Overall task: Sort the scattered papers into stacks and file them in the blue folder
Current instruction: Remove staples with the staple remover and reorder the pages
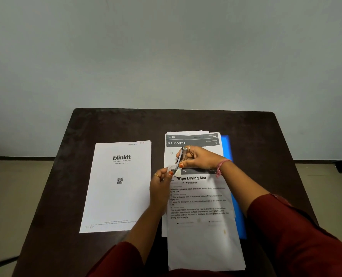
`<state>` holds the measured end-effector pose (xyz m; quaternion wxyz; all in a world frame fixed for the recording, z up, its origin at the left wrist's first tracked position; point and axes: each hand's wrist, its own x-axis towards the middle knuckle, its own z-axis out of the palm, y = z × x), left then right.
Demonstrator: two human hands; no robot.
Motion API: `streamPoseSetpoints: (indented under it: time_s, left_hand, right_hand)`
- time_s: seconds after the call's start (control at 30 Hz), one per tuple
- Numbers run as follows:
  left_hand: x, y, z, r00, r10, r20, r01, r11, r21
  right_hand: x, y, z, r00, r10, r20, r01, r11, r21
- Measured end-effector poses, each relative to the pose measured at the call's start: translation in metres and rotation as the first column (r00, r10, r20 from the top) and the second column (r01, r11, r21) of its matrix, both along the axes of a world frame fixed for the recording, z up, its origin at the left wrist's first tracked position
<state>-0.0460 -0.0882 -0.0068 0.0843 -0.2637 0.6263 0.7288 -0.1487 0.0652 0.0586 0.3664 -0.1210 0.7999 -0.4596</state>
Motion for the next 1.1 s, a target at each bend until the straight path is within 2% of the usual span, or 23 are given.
streamPoseSetpoints:
  time_s: [0.13, 0.27, 0.53, 0.7, 0.83, 0.97, 1.1]
  left_hand:
    - [0.0, -0.002, 0.004, 0.999, -0.048, 0.002, 0.048, 0.997, 0.055]
    - [0.0, -0.008, 0.005, 0.979, -0.205, 0.014, 0.203, 0.975, 0.089]
    - [-0.007, -0.009, 0.004, 0.962, -0.272, -0.007, 0.269, 0.952, -0.147]
    - [-0.009, -0.006, 0.001, 0.97, -0.245, -0.007, 0.233, 0.93, -0.284]
    - [-0.008, -0.008, 0.0, 0.975, -0.221, 0.01, 0.218, 0.951, -0.217]
    - [-0.001, -0.015, 0.002, 0.974, -0.226, 0.027, 0.225, 0.974, 0.027]
    - [0.007, -0.018, 0.002, 0.983, -0.176, 0.045, 0.17, 0.978, 0.119]
  right_hand:
    - [0.0, 0.0, -0.005, 0.999, 0.016, -0.031, -0.014, 0.998, 0.058]
    - [0.002, -0.002, -0.008, 0.996, 0.016, -0.084, -0.008, 0.996, 0.092]
    - [0.003, -0.005, -0.015, 0.995, 0.029, -0.099, -0.016, 0.992, 0.124]
    - [0.004, -0.009, -0.017, 0.989, 0.027, -0.148, -0.006, 0.99, 0.138]
    - [0.003, -0.008, -0.016, 0.995, 0.003, -0.1, 0.01, 0.991, 0.137]
    - [0.002, -0.004, -0.013, 1.0, 0.009, 0.007, -0.009, 0.997, 0.08]
    - [0.006, 0.003, -0.015, 0.989, -0.131, 0.068, 0.135, 0.989, -0.055]
